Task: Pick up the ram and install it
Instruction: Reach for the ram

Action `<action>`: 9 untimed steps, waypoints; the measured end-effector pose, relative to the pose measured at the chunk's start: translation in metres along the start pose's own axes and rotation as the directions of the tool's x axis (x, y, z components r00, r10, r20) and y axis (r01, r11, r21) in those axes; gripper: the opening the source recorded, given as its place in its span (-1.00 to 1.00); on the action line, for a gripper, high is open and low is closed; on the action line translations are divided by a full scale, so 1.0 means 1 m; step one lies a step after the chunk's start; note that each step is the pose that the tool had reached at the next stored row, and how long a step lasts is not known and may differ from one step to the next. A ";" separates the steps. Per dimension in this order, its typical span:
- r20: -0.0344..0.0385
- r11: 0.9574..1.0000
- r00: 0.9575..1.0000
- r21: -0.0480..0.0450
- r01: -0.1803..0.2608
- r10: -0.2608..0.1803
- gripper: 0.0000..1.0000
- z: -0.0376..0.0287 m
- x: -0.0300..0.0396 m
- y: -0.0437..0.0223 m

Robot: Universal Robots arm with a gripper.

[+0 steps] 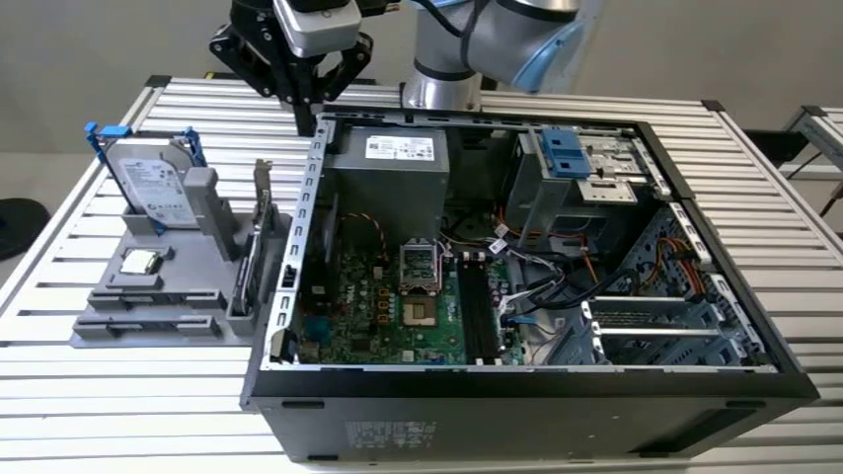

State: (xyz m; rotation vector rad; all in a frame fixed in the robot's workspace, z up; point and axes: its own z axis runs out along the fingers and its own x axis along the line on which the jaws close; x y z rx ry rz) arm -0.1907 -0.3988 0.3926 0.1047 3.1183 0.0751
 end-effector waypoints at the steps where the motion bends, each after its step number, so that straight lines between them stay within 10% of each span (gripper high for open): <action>1: 0.000 1.000 1.000 0.000 0.000 0.000 -1.00 0.0000 0.0021 -0.0001; 9: 0.000 1.000 1.000 0.000 0.001 -0.001 -1.00 -0.0004 0.0188 -0.0013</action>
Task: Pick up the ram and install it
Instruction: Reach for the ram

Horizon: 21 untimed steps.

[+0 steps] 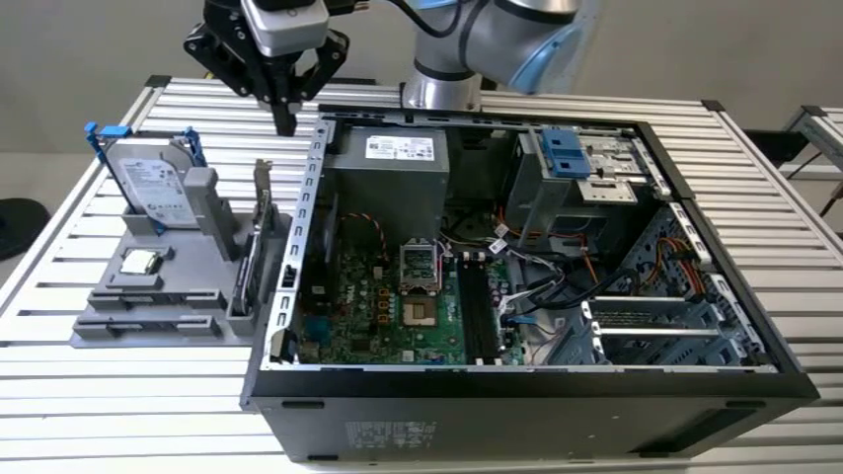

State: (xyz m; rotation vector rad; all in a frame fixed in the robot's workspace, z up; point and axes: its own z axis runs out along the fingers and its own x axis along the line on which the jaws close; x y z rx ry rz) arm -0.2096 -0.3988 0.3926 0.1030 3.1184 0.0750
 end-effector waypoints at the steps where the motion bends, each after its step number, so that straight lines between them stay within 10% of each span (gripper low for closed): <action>1: 0.000 1.000 1.000 0.000 0.000 0.000 -1.00 0.0000 0.0019 -0.0001; 21: 0.000 1.000 1.000 0.000 0.002 -0.002 -1.00 -0.0008 0.0375 -0.0024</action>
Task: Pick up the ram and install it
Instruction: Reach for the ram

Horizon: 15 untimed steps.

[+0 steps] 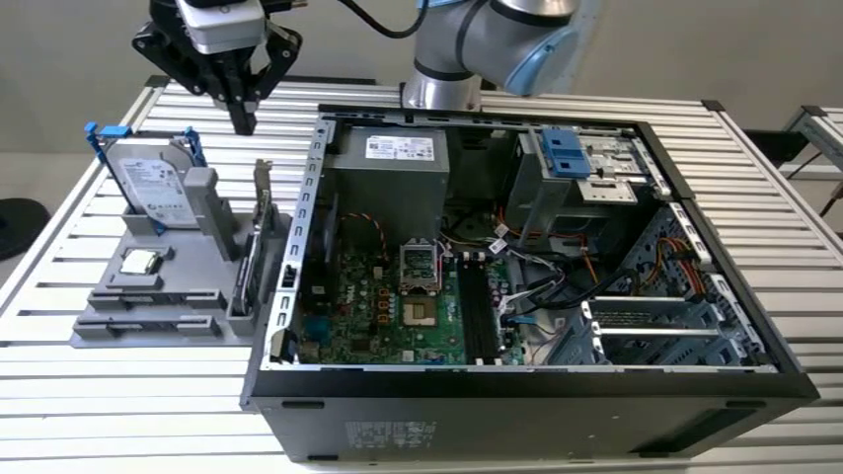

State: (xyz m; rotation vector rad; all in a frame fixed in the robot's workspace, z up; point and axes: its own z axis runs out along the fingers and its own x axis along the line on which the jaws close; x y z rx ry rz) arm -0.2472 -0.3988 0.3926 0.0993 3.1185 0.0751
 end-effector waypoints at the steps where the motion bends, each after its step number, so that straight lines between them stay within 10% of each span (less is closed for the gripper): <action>1: 0.000 1.000 1.000 0.000 0.000 0.000 -1.00 0.0000 0.0018 -0.0001; 15: 0.000 1.000 1.000 0.000 0.002 -0.002 -1.00 -0.0006 0.0273 -0.0018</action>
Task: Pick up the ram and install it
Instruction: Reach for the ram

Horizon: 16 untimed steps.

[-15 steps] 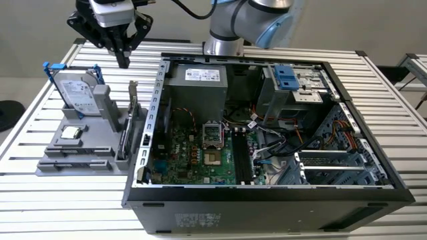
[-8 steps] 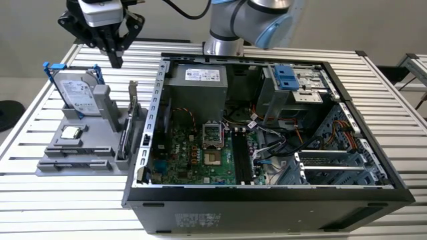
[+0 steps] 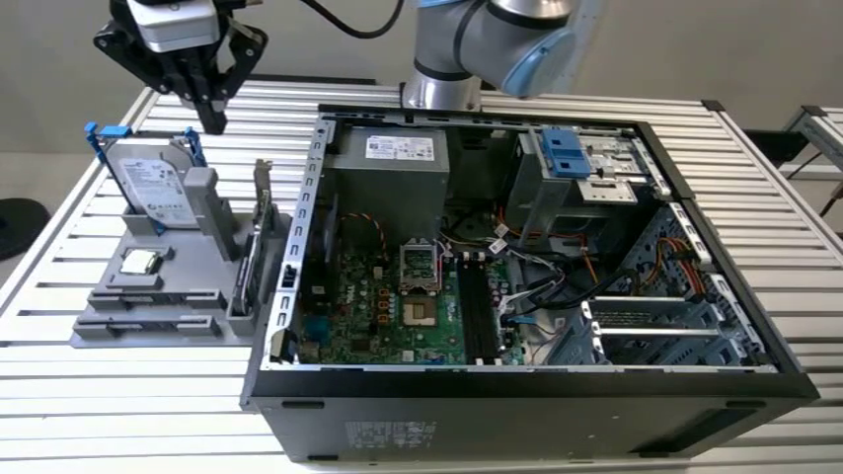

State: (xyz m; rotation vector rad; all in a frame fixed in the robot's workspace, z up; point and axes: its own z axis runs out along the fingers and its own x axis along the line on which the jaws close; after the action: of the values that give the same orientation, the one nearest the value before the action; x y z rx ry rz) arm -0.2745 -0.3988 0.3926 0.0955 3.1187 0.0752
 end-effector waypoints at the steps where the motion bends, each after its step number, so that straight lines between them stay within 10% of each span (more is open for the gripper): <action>1: 0.000 1.000 1.000 0.000 0.000 0.000 -1.00 0.0000 0.0018 -0.0001; 16: 0.000 1.000 1.000 0.000 0.003 -0.003 -1.00 -0.0007 0.0304 -0.0018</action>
State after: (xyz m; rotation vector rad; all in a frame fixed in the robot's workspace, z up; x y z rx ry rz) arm -0.3050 -0.3988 0.3926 0.0911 3.1190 0.0752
